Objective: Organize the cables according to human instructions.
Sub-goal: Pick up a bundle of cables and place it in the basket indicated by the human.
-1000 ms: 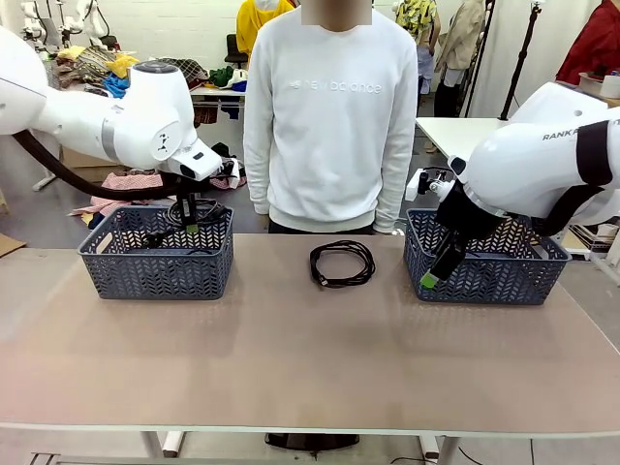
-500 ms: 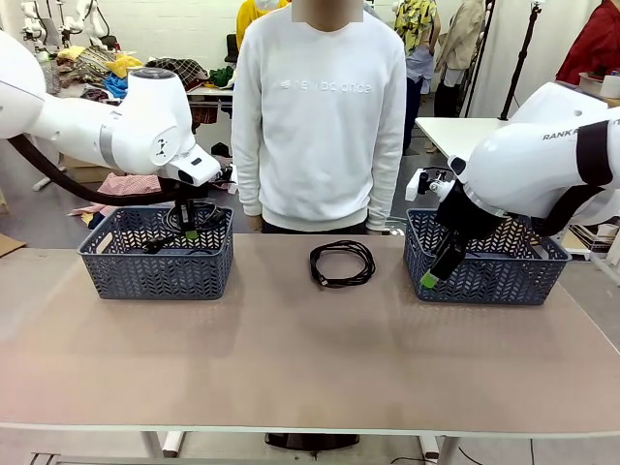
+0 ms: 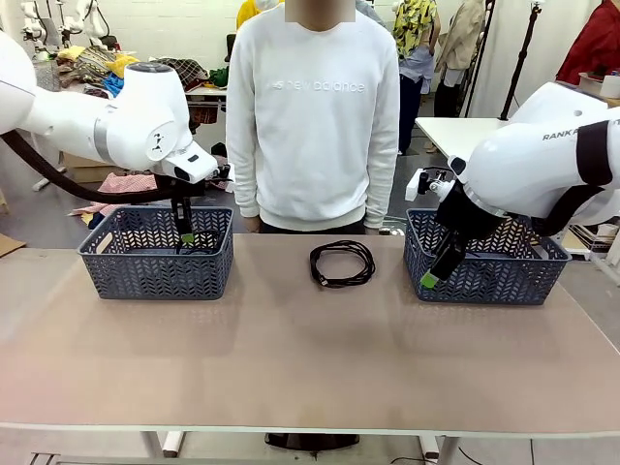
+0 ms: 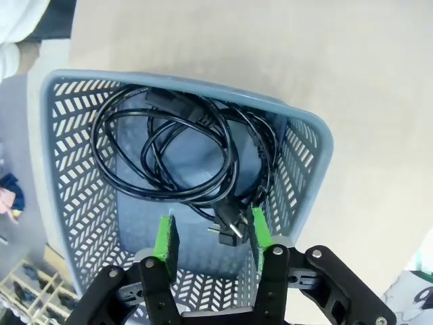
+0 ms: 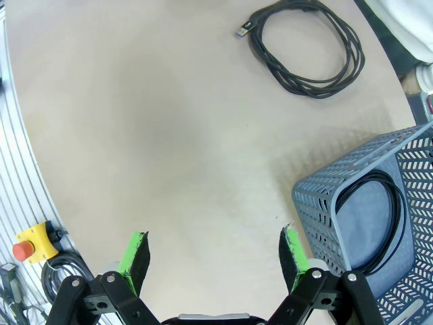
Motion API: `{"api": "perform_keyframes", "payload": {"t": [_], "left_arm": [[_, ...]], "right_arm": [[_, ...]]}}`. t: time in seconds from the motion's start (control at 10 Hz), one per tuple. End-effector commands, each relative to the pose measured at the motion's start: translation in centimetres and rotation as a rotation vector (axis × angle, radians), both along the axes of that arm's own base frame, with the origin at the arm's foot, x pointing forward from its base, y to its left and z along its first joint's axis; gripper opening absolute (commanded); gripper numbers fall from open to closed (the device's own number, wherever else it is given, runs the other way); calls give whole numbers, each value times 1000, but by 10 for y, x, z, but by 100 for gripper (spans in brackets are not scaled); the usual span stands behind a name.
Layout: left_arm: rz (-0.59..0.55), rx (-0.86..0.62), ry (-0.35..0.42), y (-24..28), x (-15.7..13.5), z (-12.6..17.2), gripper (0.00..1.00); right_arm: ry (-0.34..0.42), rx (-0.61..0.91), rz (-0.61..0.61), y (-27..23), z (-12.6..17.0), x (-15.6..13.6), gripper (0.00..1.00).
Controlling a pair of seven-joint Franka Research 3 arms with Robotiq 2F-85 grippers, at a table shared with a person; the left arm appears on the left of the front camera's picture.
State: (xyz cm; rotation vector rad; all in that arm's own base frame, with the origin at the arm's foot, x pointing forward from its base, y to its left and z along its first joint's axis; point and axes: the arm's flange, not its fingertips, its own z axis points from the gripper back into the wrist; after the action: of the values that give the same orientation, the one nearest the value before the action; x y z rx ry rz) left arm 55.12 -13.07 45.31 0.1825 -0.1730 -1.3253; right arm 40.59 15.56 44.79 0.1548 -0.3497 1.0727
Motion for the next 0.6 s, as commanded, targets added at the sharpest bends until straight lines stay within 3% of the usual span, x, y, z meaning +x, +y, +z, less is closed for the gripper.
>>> {"api": "perform_keyframes", "payload": {"t": [0.0, 0.1, 0.2, 0.3, 0.5], "left_arm": [[-10, -30, 22, 7, -4, 6, 93], [-5, -36, 37, 8, -3, 8, 75], [-5, -51, 52, 10, -2, 9, 100], [-1, -59, 56, 11, -1, 10, 95], [10, -63, 60, 12, 0, 11, 100]], "right_arm": [[-1, 1, -3, 1, 1, 1, 100], [-1, 1, -3, 1, 1, 1, 100], [-1, 1, -3, 1, 1, 1, 100], [-1, 1, -3, 1, 1, 1, 100], [-1, 1, -3, 1, 1, 1, 100]]}}
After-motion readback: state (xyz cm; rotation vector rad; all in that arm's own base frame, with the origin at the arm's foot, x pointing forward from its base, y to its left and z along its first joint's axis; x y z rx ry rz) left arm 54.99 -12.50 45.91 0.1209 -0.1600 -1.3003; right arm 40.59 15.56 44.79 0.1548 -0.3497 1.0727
